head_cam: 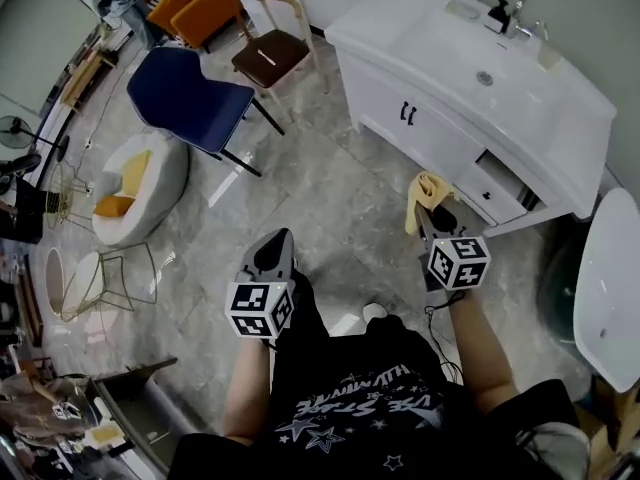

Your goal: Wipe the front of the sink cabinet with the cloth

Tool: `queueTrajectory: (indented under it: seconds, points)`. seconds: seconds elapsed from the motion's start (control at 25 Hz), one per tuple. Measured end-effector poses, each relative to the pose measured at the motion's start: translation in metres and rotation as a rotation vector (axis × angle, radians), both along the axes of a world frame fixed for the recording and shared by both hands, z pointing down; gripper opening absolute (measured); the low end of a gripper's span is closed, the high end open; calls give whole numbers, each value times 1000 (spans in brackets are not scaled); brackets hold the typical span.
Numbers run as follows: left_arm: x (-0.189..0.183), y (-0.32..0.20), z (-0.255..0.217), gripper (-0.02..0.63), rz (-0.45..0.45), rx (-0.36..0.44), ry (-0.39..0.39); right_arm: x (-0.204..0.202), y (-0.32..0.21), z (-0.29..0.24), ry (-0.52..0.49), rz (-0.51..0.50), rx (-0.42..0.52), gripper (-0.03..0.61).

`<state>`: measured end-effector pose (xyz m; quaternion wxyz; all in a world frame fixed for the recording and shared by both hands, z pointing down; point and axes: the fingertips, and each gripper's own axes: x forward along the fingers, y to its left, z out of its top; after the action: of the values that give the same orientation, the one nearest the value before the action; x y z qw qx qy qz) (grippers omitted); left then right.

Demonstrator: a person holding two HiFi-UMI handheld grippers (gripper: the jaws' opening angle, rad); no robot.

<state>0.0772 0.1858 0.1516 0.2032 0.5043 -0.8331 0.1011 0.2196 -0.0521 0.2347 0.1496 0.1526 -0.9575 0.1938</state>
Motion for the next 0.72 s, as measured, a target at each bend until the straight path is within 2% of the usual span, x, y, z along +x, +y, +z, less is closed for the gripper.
queueTrajectory:
  seconds: [0.24,0.4,0.56,0.72]
  points:
    - [-72,-61,10,15,168,13,23,-24,-35,5,34,176,14,81]
    - [-137,-113,30,15,369,12,63,-42,-48,12,84,389,31,81]
    - [-206,-150,45,15,527,3,94,-85,-45,13,135,571,36,81]
    - [-262,-166,50,15,649,-2,127,-137,-38,4,145,687,42,81]
